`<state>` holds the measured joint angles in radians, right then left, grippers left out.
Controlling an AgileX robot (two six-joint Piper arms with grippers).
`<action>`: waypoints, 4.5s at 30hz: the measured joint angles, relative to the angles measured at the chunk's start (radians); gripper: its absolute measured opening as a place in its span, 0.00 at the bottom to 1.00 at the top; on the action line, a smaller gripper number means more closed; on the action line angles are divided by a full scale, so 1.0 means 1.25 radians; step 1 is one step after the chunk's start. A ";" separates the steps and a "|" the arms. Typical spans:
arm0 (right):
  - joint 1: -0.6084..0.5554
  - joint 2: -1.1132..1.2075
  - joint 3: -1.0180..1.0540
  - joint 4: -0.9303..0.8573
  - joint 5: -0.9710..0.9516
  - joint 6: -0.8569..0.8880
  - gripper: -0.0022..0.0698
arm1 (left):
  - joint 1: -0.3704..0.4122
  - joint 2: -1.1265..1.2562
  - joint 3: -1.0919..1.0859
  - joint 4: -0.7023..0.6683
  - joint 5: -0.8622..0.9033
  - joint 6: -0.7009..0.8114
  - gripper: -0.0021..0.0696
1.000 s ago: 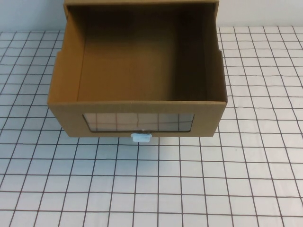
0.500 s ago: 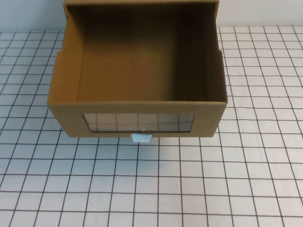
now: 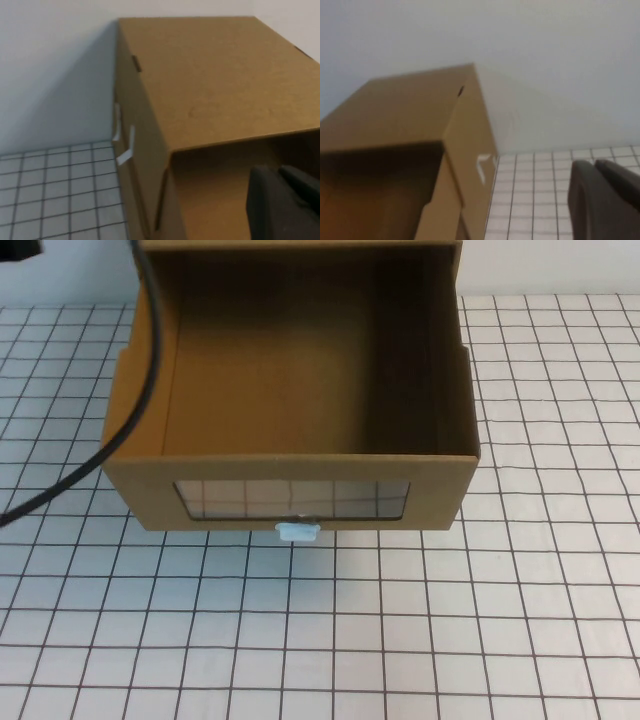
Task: Close the shoe box
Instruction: Press the shoe box with left arm, then close the shoe box with your right arm
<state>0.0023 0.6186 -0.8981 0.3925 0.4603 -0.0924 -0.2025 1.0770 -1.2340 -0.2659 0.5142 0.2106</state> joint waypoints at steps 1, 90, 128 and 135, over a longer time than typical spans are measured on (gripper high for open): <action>0.003 0.014 -0.022 0.036 0.048 -0.069 0.01 | -0.020 0.035 -0.040 -0.009 0.019 0.022 0.02; 0.662 0.784 -0.412 -0.594 -0.001 0.057 0.01 | 0.094 0.782 -0.770 -0.478 0.518 -0.030 0.02; 0.578 1.038 -0.741 -0.253 0.014 -0.191 0.01 | 0.092 0.787 -0.843 -0.439 0.560 -0.004 0.02; 0.579 1.038 -0.746 -0.230 -0.043 -0.211 0.01 | 0.092 0.787 -0.843 -0.436 0.564 -0.004 0.02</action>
<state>0.7266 1.9159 -1.8303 0.1052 0.4061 -0.3567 -0.0876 2.0606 -2.2877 -0.8108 1.2189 0.2059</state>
